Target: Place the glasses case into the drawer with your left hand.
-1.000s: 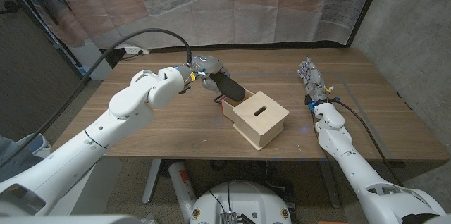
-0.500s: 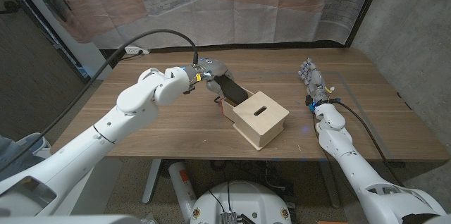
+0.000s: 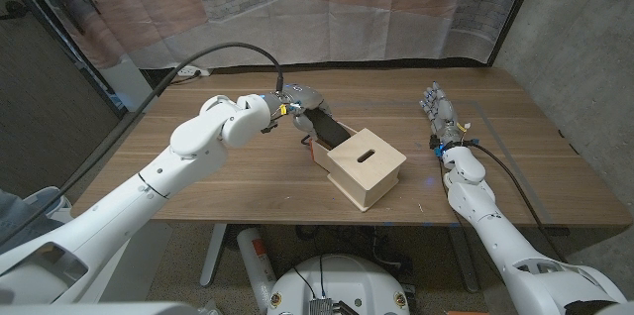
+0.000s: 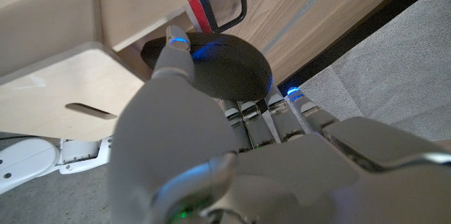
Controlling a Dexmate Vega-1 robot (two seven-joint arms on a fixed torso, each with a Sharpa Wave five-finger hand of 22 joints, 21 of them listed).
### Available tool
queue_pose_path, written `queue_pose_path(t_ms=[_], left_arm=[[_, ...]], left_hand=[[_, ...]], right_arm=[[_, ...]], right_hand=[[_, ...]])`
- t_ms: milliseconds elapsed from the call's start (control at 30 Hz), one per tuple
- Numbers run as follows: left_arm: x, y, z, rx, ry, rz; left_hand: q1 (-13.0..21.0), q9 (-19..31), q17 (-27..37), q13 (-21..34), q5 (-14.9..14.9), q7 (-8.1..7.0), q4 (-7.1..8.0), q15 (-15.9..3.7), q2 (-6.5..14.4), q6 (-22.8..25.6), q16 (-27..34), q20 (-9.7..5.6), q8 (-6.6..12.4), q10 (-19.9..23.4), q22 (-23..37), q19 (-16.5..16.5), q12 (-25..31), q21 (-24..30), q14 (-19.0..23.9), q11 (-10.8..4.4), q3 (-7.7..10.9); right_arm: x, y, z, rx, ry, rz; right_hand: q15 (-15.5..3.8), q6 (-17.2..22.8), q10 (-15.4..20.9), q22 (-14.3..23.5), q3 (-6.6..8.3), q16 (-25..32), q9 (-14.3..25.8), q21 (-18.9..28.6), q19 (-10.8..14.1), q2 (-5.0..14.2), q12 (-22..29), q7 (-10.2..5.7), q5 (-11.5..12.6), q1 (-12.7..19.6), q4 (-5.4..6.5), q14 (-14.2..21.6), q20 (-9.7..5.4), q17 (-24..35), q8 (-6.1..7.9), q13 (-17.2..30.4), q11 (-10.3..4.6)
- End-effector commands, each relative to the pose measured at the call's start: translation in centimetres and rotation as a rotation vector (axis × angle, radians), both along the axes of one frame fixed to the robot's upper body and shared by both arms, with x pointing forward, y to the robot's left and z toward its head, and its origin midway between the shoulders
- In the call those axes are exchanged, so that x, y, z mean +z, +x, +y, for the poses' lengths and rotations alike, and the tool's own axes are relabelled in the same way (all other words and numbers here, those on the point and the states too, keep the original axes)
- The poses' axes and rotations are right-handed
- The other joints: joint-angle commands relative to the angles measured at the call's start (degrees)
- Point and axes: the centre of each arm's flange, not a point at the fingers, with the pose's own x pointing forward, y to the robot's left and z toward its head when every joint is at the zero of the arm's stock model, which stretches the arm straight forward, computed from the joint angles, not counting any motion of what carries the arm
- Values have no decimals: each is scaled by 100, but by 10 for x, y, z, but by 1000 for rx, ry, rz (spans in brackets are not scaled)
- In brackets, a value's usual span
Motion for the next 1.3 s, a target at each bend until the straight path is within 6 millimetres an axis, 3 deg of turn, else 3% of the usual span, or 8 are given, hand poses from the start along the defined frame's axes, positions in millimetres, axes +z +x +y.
queue_pose_path(t_ms=[33,567,700,800,1033,1100,1300], left_arm=[[-4,6,-5,-16,-2,15],[-6,10,-15,-30,18,42],[-5,10,-15,-33,21,52],[-5,10,-15,-33,24,58],[-6,9,-12,-27,25,63],[-6,9,-11,-26,26,65],[-7,10,-9,-25,24,70]], left_hand=[[308,18,12,18,30,-320,407,-660,466,281,-19,-56,-16,159,8,-26,-20,-21,-51,-233,356],[259,22,13,19,52,-297,422,-585,448,125,-15,-30,-65,5,9,-89,-21,-23,-161,-224,339],[-118,11,19,16,99,-318,537,-582,144,39,19,-50,-75,-161,12,-166,-10,-23,-225,-212,83],[-233,6,24,15,144,-300,575,-537,65,-16,6,-21,-90,-245,14,-205,-23,-27,-296,-204,11],[-446,0,36,14,252,-277,657,-482,-38,-221,-3,156,-144,-408,21,-271,-28,-24,-444,-197,-108],[-516,1,40,15,305,-243,690,-453,-54,-344,-12,285,-170,-583,25,-294,-57,-19,-527,-170,-142],[-811,8,50,26,461,-250,824,-421,-127,-866,-26,443,-222,-1094,40,-408,-57,-10,-853,-93,-299]], right_arm=[[-3,1,-2,-1,7,3],[-4,2,-7,-2,11,5],[-5,2,-7,-2,12,7],[-6,2,-7,0,13,9],[-6,4,-6,2,12,9],[-7,4,-5,3,11,10],[-7,4,-4,6,9,13]], right_hand=[[-6,6,34,29,13,-9,28,-12,43,61,-9,-2,11,4,-14,31,-41,15,7,20,-46],[-6,6,31,29,11,-10,28,-14,45,64,-10,-1,10,5,-17,30,-42,15,8,20,-35],[-3,4,36,29,10,-10,28,-15,45,65,-8,1,10,6,-18,29,-41,15,7,20,-38],[-3,3,32,29,11,-10,28,-15,44,65,-10,0,10,7,-20,31,-43,15,6,20,-49],[-8,10,37,29,11,-10,28,-17,43,67,-8,-2,10,9,-22,32,-41,15,9,20,-44],[-6,9,38,30,10,-10,28,-18,42,66,-7,-2,10,9,-22,30,-39,15,9,20,-40],[-4,13,37,30,10,-9,27,-18,43,67,-8,-1,10,10,-24,33,-41,15,11,20,-40]])
